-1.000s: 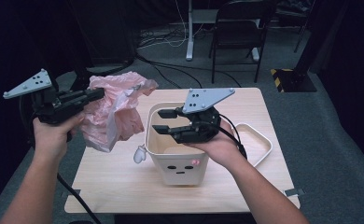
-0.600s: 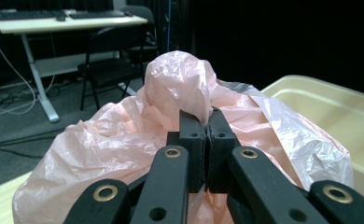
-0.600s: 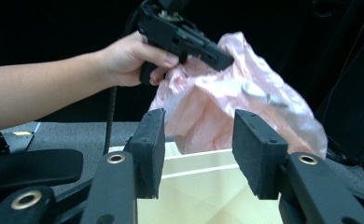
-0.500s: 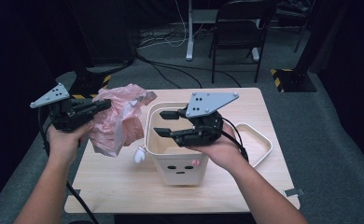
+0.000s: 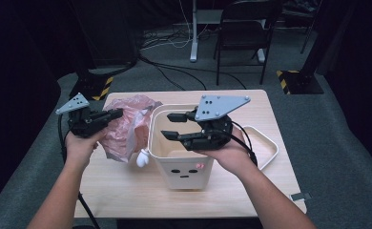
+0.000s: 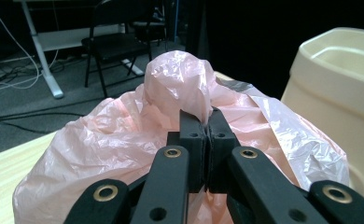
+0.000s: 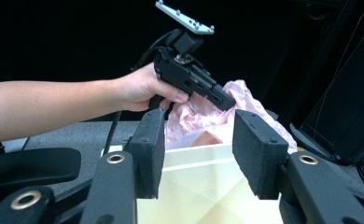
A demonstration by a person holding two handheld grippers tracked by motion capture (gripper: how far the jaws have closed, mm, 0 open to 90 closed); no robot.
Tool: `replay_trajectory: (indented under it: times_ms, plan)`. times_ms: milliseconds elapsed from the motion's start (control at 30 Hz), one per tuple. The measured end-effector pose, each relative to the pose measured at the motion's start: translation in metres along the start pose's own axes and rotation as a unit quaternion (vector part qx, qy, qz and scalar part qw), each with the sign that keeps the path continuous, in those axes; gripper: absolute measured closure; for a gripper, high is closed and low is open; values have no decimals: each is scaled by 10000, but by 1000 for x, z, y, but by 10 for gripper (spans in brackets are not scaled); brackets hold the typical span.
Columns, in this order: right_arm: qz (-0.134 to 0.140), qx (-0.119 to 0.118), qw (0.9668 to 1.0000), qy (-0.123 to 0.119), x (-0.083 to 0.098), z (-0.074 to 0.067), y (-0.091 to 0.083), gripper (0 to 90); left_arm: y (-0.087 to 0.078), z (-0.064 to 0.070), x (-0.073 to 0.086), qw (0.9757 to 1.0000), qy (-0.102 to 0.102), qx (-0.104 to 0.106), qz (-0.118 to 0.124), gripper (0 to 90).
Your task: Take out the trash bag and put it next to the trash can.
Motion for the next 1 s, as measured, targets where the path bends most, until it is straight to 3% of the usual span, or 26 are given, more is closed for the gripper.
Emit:
replay_trajectory:
  times_ms: [600, 700, 1000]
  plan:
    - [-7, 118, 9999, 55, 6, 6, -10, 532, 16, -21, 66, 9987, -278, -197, -386, 881]
    - [11, 127, 9999, 45, 6, 6, -12, 532, 16, -26, 73, 9982, -383, -249, -382, 881]
    - [4, 118, 9999, 35, 10, 5, -14, 531, 14, -33, 95, 9968, -433, -412, -528, 874]
Point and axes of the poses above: each handheld gripper's, and its own axes: y roughly forward along the jaws, x roughly out of its underside, z roughly to its right, the point moved 9 cm from there along y, roughly forward along the jaws, and after that the axes turned 10 degrees about z, right-handed, at the moved point
